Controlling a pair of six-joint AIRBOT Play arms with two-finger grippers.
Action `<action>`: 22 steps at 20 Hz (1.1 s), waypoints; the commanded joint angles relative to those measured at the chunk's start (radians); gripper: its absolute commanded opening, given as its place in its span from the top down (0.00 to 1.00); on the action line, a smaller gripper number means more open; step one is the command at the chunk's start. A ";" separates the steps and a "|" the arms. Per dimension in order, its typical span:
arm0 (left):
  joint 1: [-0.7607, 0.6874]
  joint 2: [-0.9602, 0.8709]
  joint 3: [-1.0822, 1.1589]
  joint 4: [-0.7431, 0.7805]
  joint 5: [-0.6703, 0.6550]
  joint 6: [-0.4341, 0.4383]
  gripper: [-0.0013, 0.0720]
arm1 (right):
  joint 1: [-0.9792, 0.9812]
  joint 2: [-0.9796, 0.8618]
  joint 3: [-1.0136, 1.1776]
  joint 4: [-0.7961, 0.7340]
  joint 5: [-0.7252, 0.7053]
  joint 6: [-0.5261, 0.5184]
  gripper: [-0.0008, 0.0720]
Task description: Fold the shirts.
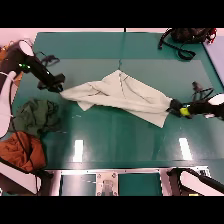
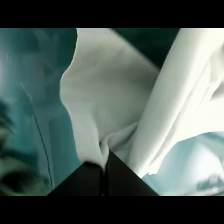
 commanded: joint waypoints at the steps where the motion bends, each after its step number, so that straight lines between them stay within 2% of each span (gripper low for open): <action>1: -0.109 0.045 -0.165 0.018 -0.057 -0.029 0.95 | -0.105 -0.117 0.152 -0.077 0.056 -0.024 0.97; 3: -0.156 0.048 -0.212 0.018 -0.010 -0.028 0.95 | -0.091 -0.170 0.154 -0.078 0.072 -0.025 0.97; 7: -0.125 0.048 -0.128 0.000 0.111 -0.046 0.94 | -0.080 -0.206 0.154 -0.087 0.082 -0.024 0.97; 8: -0.123 0.048 -0.117 -0.007 0.134 -0.046 0.58 | -0.080 -0.206 0.154 -0.087 0.082 -0.024 0.97; 9: -0.123 0.045 -0.118 -0.009 0.139 -0.045 0.32 | -0.080 -0.206 0.154 -0.087 0.082 -0.024 0.97; 12: -0.099 0.035 -0.117 0.081 0.109 0.020 0.30 | -0.080 -0.206 0.154 -0.089 0.082 -0.025 0.97; 15: -0.006 0.035 -0.117 0.094 0.023 0.117 0.30 | -0.081 -0.206 0.154 -0.089 0.082 -0.025 0.97; 17: 0.058 0.035 -0.119 0.023 -0.076 0.204 0.30 | -0.080 -0.206 0.154 -0.088 0.077 -0.025 0.97; 19: 0.079 0.052 -0.167 -0.120 -0.071 0.245 0.31 | -0.080 -0.206 0.154 -0.088 0.071 -0.025 0.97; 22: 0.014 0.067 -0.330 -0.152 -0.037 0.317 0.31 | -0.080 -0.216 0.154 -0.088 0.071 -0.024 0.97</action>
